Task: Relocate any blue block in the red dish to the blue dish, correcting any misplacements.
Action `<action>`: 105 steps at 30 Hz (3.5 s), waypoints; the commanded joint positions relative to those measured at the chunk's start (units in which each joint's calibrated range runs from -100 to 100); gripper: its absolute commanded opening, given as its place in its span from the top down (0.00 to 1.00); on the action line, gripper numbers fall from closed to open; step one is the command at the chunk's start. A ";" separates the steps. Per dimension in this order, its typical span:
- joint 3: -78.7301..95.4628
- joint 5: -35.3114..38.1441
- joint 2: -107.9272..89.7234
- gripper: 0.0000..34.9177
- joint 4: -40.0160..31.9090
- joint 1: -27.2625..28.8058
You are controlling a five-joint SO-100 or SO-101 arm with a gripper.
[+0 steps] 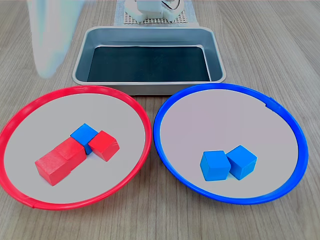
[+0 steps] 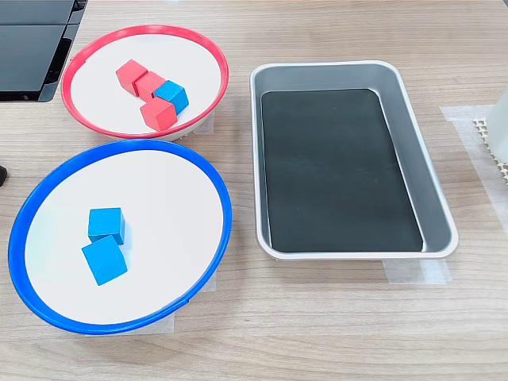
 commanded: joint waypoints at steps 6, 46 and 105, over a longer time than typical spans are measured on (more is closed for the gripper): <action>-5.30 4.49 6.61 0.87 0.14 1.91; -22.41 1.51 25.37 0.60 4.27 0.31; -16.13 1.51 24.27 0.63 7.74 -3.36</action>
